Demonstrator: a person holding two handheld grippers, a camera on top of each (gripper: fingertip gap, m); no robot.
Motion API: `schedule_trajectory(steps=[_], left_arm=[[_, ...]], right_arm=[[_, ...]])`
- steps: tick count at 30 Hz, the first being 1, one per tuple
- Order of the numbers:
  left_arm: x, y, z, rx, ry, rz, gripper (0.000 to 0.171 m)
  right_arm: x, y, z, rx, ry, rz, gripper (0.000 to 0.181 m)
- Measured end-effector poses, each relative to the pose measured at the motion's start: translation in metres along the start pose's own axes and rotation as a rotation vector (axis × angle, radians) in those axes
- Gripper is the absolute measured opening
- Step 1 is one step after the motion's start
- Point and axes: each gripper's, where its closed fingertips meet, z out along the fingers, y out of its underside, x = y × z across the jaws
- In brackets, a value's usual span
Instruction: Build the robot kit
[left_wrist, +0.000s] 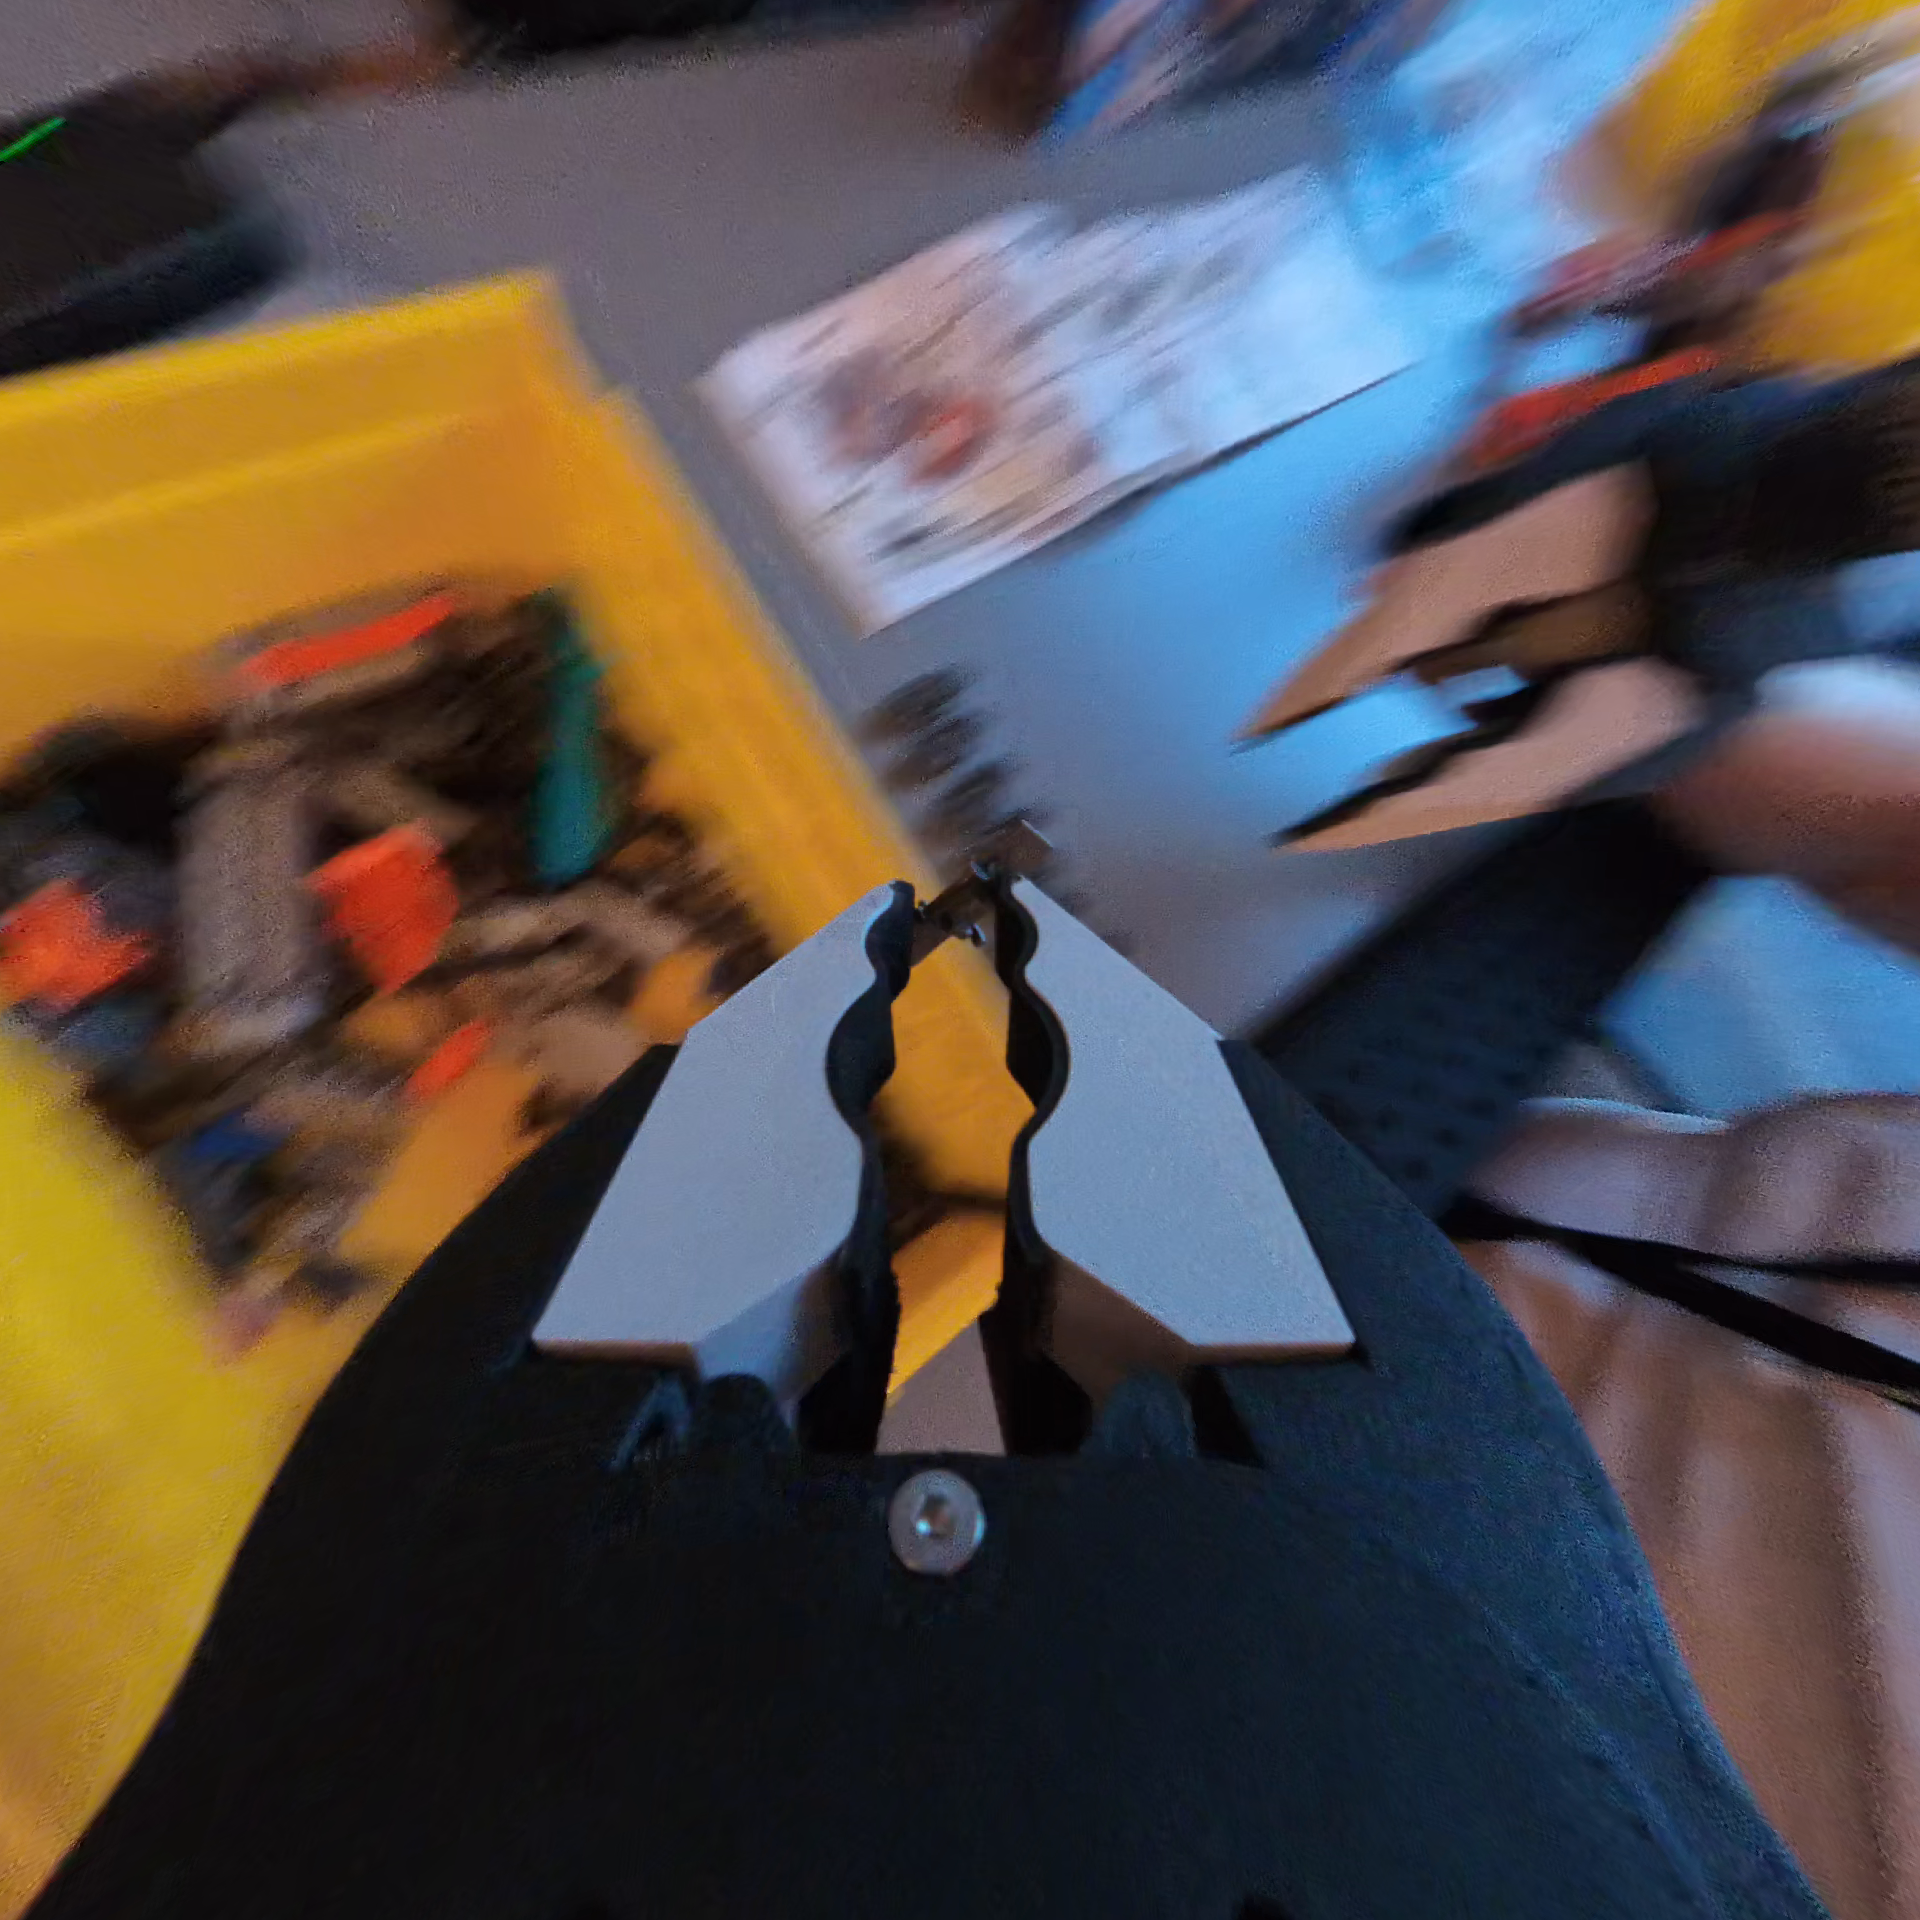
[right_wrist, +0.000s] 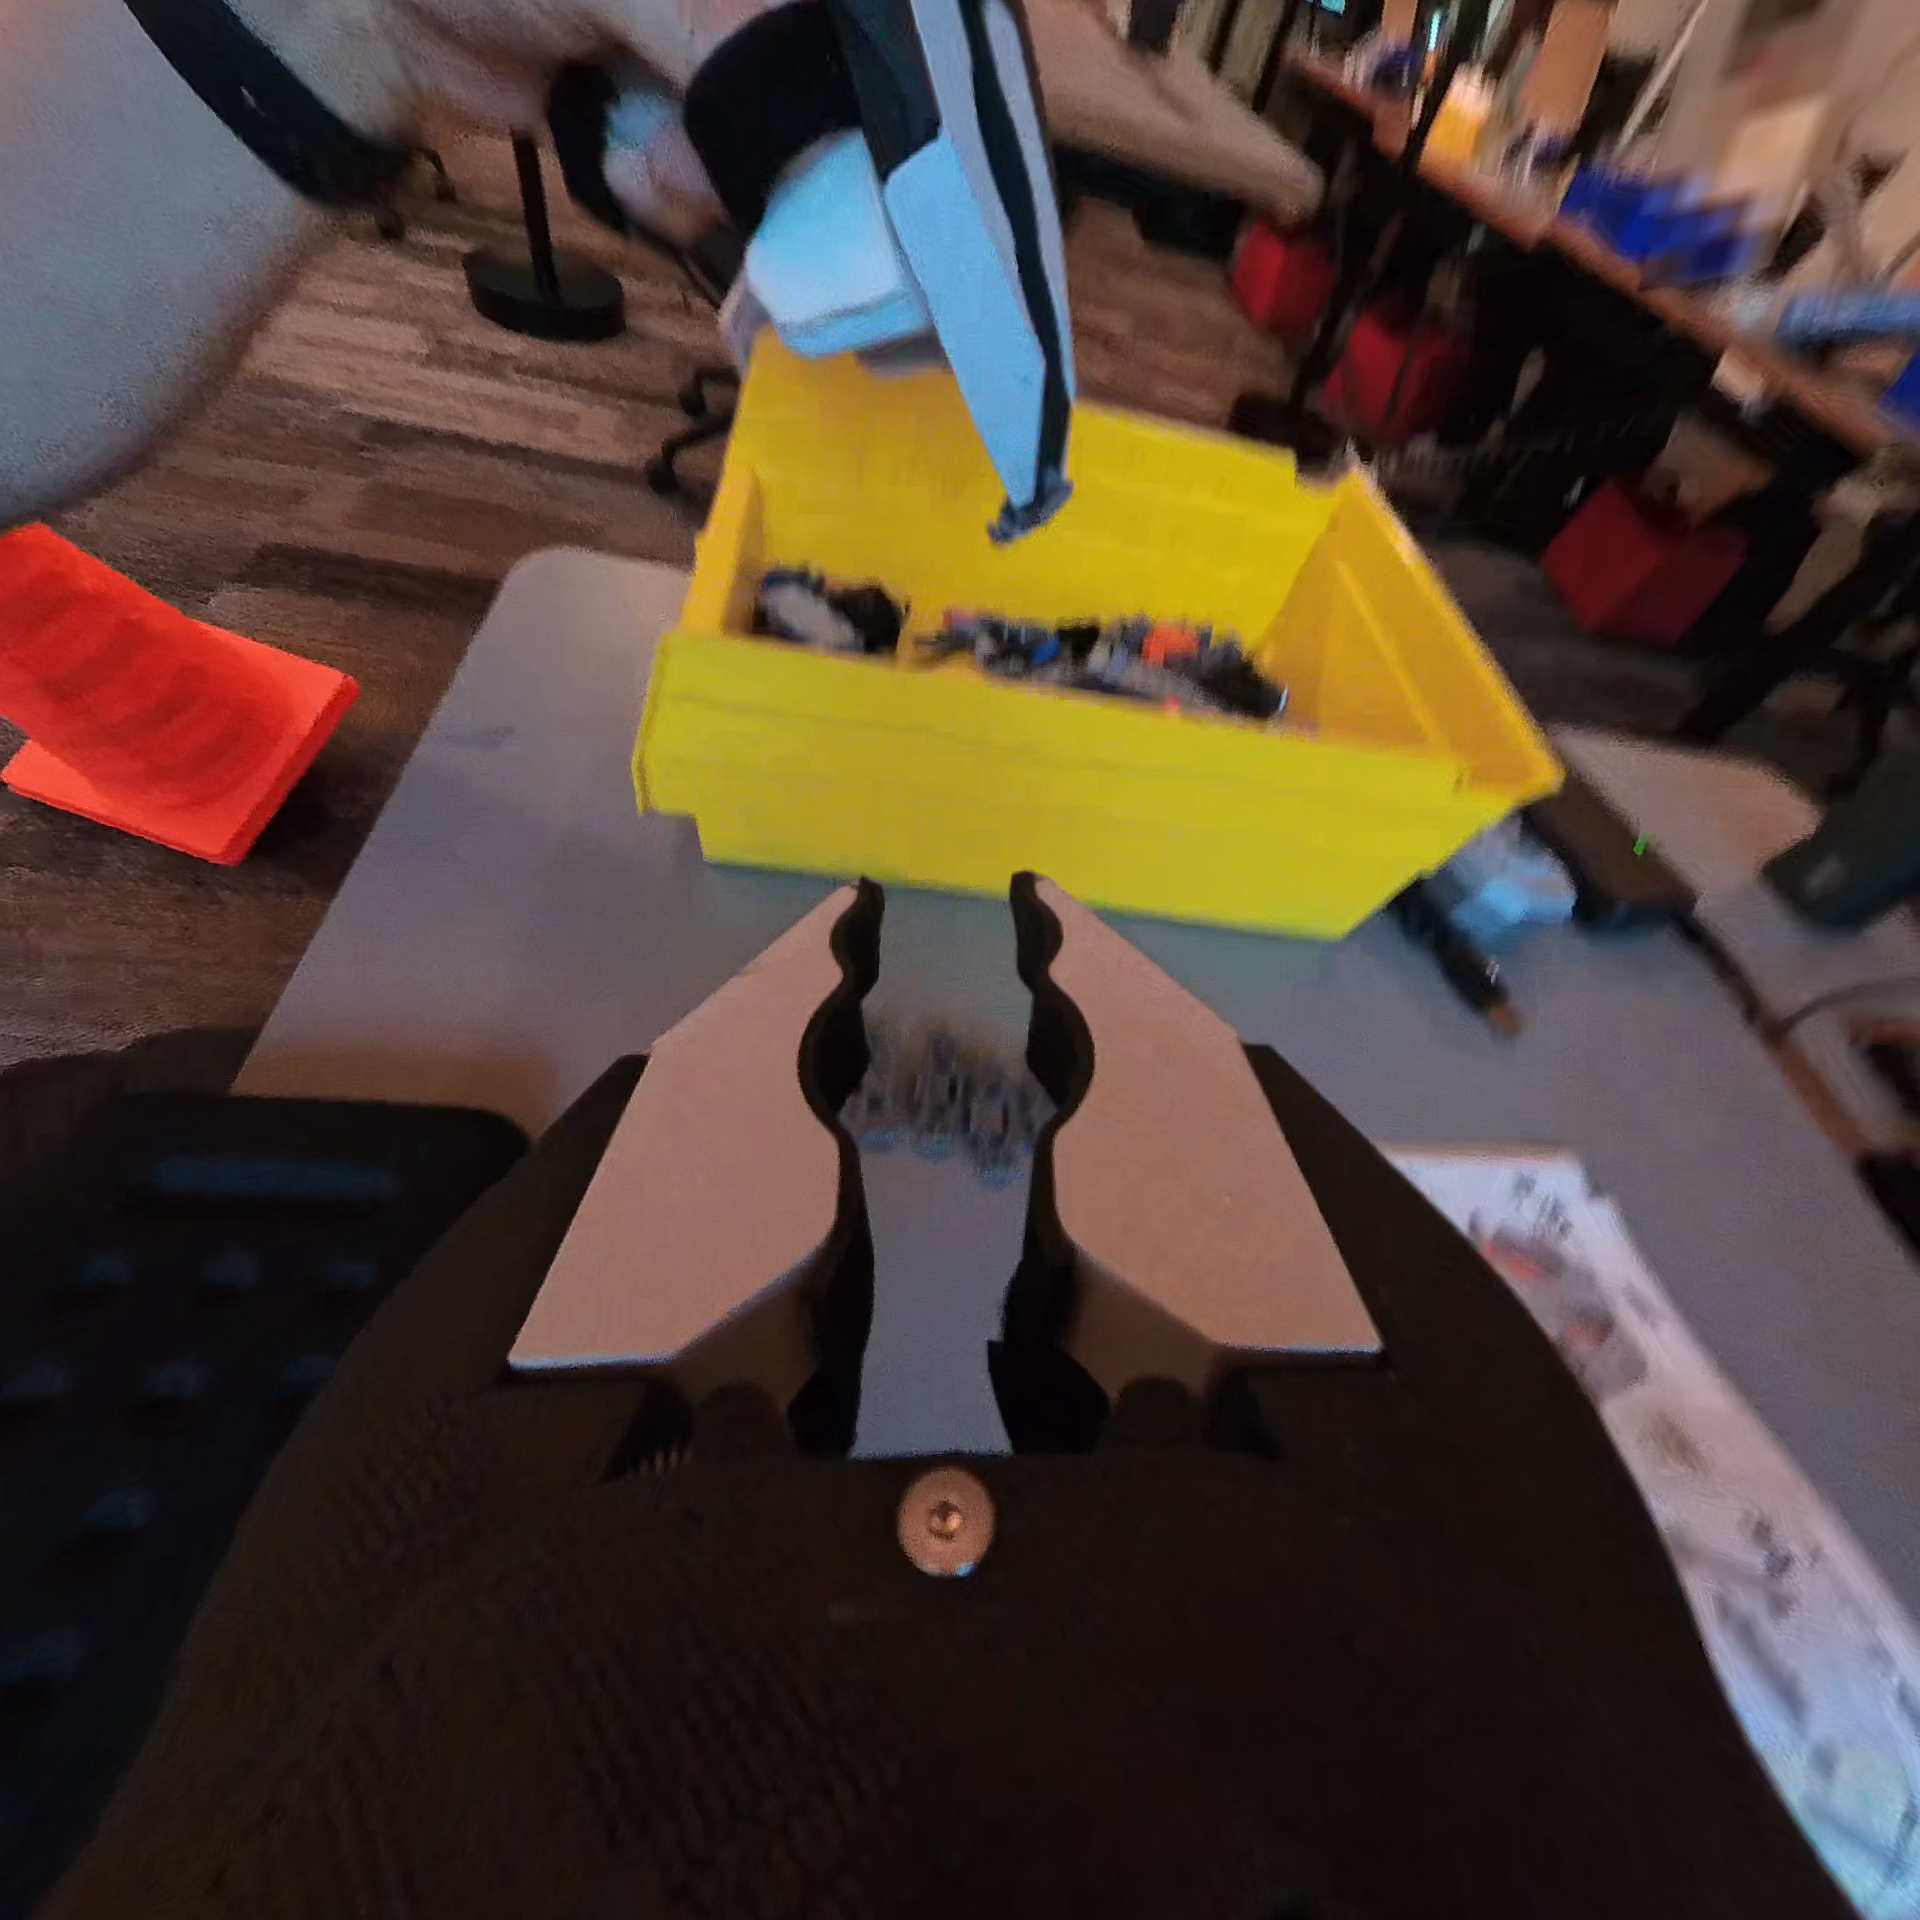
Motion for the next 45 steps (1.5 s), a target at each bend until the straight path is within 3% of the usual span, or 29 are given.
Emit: schedule_trajectory(steps=[3, 5, 9, 14, 15, 21, 22, 23, 24, 28, 31, 37, 45], left_arm=[[0.085, -0.035, -0.025, 0.242, 0.457, 0.043, 0.013], [0.112, -0.039, -0.036, 0.3, 0.611, 0.065, 0.013], [0.141, -0.033, -0.042, 0.302, 0.801, 0.065, 0.013], [0.154, -0.033, -0.039, 0.303, 0.887, 0.098, 0.013], [0.155, -0.033, -0.036, 0.306, 0.883, 0.107, 0.013], [0.154, -0.022, -0.02, 0.272, 0.855, 0.131, 0.013], [0.148, -0.02, -0.015, 0.259, 0.818, 0.113, 0.021], [0.14, -0.018, -0.012, 0.256, 0.775, 0.096, 0.034], [0.131, -0.016, -0.011, 0.266, 0.728, 0.087, 0.036], [0.111, 0.004, -0.013, 0.31, 0.569, 0.086, 0.034], [0.106, 0.021, -0.01, 0.317, 0.479, 0.072, 0.028], [0.098, 0.046, -0.006, 0.249, 0.343, 0.085, 0.028], [0.101, 0.059, -0.012, 0.212, 0.326, 0.11, 0.026]], right_arm=[[-0.009, -0.051, -0.004, 0.205, -0.023, -0.098, 0.03], [-0.017, -0.082, -0.015, 0.331, -0.049, -0.136, 0.032], [-0.025, -0.11, -0.03, 0.419, -0.072, -0.164, 0.032], [-0.036, -0.111, -0.033, 0.419, -0.132, -0.117, 0.021], [-0.038, -0.107, -0.034, 0.407, -0.145, -0.121, 0.009], [-0.043, -0.087, -0.038, 0.321, -0.191, -0.067, 0.009], [-0.042, -0.078, -0.037, 0.271, -0.18, -0.062, 0.009], [-0.042, -0.065, -0.033, 0.193, -0.173, -0.051, 0.009], [-0.042, -0.045, -0.027, 0.077, -0.176, -0.029, 0.009], [-0.05, 0.047, -0.003, -0.408, -0.098, -0.028, 0.01], [-0.063, 0.082, 0.014, -0.597, -0.1, -0.015, 0.009], [-0.07, 0.104, 0.028, -0.749, -0.098, 0.074, 0.01], [-0.067, 0.107, 0.031, -0.747, -0.056, 0.141, 0.01]])
